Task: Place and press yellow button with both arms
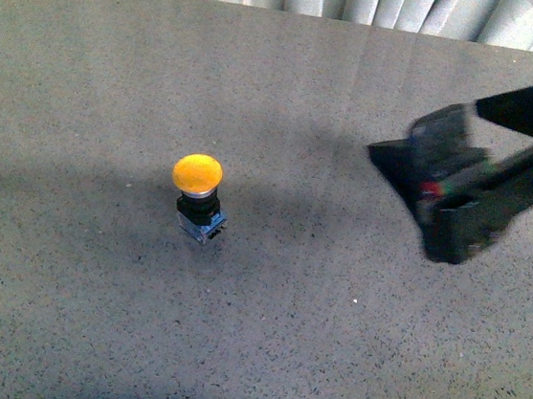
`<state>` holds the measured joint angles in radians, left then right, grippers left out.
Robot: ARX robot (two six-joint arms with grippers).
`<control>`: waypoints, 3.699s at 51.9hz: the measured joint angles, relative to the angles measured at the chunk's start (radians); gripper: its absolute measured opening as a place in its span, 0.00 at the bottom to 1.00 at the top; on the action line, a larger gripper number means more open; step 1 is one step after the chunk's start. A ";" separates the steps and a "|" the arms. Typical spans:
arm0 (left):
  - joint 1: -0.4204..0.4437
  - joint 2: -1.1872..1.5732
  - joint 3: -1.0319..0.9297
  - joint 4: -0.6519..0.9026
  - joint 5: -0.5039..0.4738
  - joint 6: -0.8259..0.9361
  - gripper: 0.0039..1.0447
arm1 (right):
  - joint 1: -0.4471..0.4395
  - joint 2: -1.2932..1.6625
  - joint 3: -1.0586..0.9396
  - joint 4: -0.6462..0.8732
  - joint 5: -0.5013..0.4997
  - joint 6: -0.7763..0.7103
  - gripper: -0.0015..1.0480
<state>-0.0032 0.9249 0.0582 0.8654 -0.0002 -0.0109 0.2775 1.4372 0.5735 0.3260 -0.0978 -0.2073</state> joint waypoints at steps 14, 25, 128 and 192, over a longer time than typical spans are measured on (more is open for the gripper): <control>0.001 -0.206 -0.040 -0.172 0.000 0.000 0.01 | 0.144 0.303 0.243 0.005 -0.024 -0.108 0.91; 0.001 -0.348 -0.045 -0.300 0.000 0.000 0.01 | 0.205 0.372 0.332 -0.004 -0.037 -0.103 0.65; 0.002 -0.908 -0.045 -0.866 0.000 0.000 0.01 | -0.101 -0.143 -0.173 0.564 0.274 0.218 0.01; 0.002 -0.908 -0.045 -0.866 0.000 0.000 0.01 | -0.276 -0.969 -0.555 0.138 0.098 0.212 0.01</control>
<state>-0.0010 0.0166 0.0128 -0.0006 0.0002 -0.0105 0.0017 0.4679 0.0181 0.4641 -0.0002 0.0051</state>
